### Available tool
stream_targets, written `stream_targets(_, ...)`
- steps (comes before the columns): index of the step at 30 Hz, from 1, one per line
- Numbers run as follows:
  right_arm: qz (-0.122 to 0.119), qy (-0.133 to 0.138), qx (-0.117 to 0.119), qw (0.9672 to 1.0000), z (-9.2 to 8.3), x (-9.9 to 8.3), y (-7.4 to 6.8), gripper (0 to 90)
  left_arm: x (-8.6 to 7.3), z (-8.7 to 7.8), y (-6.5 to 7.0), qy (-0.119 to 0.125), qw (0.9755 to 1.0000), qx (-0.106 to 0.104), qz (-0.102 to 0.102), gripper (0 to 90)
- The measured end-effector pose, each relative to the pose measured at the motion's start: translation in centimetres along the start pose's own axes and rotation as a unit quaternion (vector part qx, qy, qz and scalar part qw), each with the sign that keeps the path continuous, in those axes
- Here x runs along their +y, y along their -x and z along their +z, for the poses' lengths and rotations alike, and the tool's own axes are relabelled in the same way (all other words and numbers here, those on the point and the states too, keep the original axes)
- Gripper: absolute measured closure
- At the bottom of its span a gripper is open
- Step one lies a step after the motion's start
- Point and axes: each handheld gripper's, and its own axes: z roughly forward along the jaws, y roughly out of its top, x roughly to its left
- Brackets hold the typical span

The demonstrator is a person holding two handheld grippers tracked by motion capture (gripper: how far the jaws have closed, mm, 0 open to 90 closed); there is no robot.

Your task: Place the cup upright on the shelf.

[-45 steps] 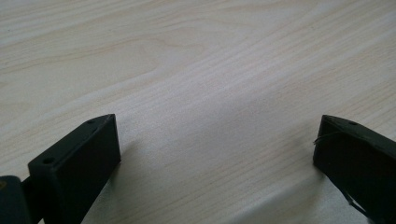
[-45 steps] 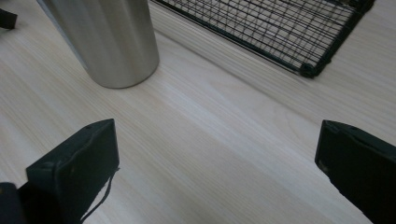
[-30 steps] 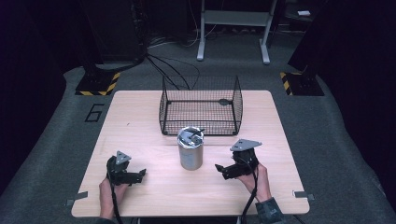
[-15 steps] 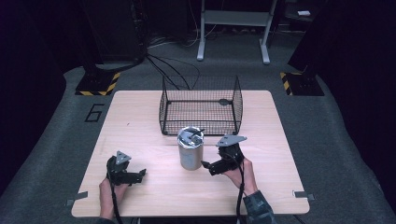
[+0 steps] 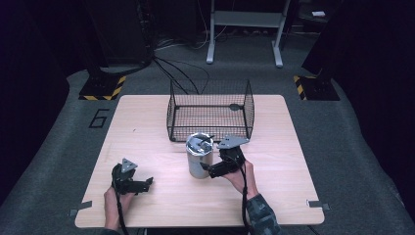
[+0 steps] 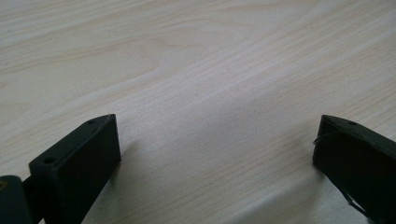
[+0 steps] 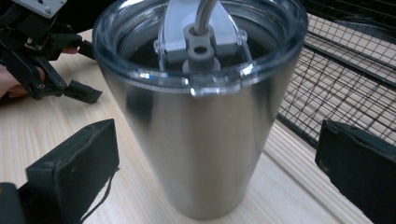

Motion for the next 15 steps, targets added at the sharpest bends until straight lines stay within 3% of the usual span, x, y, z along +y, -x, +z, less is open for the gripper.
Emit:
stream_targets(9,-0.009,0.037,0.006,0.9993,1.8,0.8,-0.5,0.0,0.0,0.0,0.0,0.002,1.0000,0.001,-0.003,0.6)
stream_targets(15,-0.002,0.047,0.011,0.9988,2.5,0.9,-0.5,0.0,0.0,0.0,0.0,0.002,1.0000,0.000,-0.003,0.6)
